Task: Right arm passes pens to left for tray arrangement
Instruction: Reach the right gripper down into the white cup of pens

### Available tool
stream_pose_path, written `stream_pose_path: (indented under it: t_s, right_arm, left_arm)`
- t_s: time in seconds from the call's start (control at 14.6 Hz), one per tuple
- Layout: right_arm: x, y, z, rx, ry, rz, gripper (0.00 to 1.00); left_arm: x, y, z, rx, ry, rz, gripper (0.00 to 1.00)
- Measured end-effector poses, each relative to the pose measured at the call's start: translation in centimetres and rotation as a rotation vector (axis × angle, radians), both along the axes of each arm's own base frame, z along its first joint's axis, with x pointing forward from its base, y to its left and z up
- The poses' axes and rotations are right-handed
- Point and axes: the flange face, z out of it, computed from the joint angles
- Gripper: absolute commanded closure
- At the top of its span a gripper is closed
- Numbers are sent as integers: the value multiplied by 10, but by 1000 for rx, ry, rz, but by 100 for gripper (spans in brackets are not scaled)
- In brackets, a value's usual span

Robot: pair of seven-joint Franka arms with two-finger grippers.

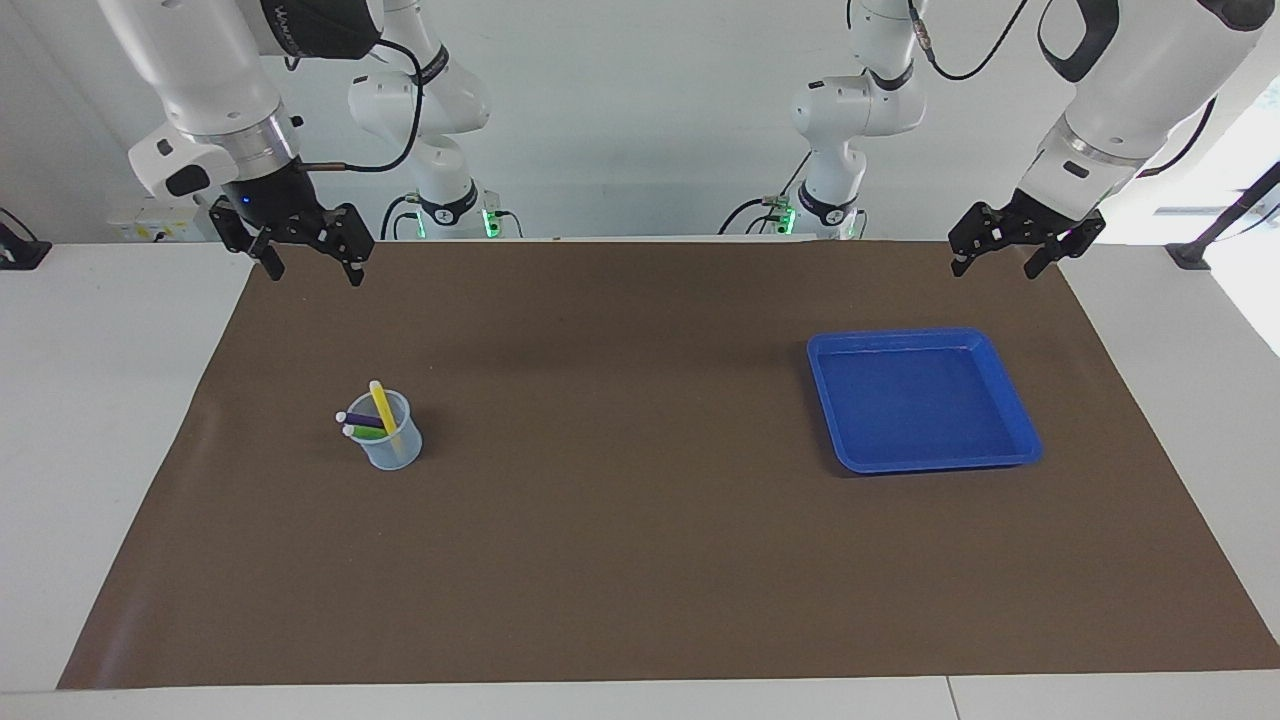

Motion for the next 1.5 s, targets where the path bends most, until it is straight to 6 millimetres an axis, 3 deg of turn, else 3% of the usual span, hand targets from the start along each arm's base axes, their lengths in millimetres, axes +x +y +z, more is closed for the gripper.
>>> stream_pose_path:
  t_s: [0.68,0.89,1.09,1.5]
  right_arm:
    - [0,0,-2,0,3,0,0]
    - [2,-4,-13,1,-24,-5,0]
    - [-4,-8,-48,29,-65,-18,0]
    - [-23,-8,-137,64,-133,-33,1]
  left_arm:
    - [0,0,0,0,0,0,0]
    - [0,0,0,0,0,0,0]
    - [0,0,0,0,0,0,0]
    - [0,0,0,0,0,-1,0]
